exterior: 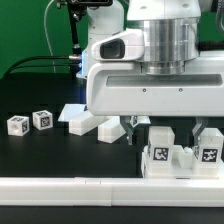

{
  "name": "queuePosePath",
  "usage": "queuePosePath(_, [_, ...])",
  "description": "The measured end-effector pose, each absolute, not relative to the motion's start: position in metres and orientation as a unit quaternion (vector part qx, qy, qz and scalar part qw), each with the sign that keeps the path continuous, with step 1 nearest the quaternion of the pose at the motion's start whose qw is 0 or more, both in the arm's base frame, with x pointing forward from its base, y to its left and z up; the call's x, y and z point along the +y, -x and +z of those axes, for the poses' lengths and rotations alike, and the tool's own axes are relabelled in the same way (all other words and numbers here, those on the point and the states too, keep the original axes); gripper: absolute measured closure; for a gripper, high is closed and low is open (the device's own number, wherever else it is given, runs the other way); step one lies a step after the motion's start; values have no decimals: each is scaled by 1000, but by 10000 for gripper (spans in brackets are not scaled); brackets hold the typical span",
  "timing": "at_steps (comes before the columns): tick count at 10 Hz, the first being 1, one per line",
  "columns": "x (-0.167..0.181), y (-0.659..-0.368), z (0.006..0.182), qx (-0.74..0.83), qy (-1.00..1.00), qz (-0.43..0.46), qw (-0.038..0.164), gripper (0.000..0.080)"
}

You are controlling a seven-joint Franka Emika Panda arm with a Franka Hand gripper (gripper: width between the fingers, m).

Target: Assemble chair

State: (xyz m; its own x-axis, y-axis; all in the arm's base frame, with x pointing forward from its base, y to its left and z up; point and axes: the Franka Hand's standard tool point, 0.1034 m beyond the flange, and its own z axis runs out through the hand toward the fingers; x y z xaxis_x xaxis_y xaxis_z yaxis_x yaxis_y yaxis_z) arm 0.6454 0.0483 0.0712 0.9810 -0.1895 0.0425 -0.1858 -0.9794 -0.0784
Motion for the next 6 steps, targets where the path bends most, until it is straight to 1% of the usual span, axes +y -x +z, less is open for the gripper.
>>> queuePosePath(1, [48, -645, 70, 109, 993, -23, 36, 151])
queuePosePath(2, [48, -645, 70, 115, 992, -23, 37, 239])
queuePosePath(3, [48, -645, 70, 141, 989, -22, 38, 239])
queuePosePath(4, [47, -645, 70, 179, 983, -21, 38, 441])
queuePosePath(5, [46, -645, 70, 213, 976, -19, 38, 514])
queuePosePath(6, [45, -646, 69, 252, 967, -17, 38, 513])
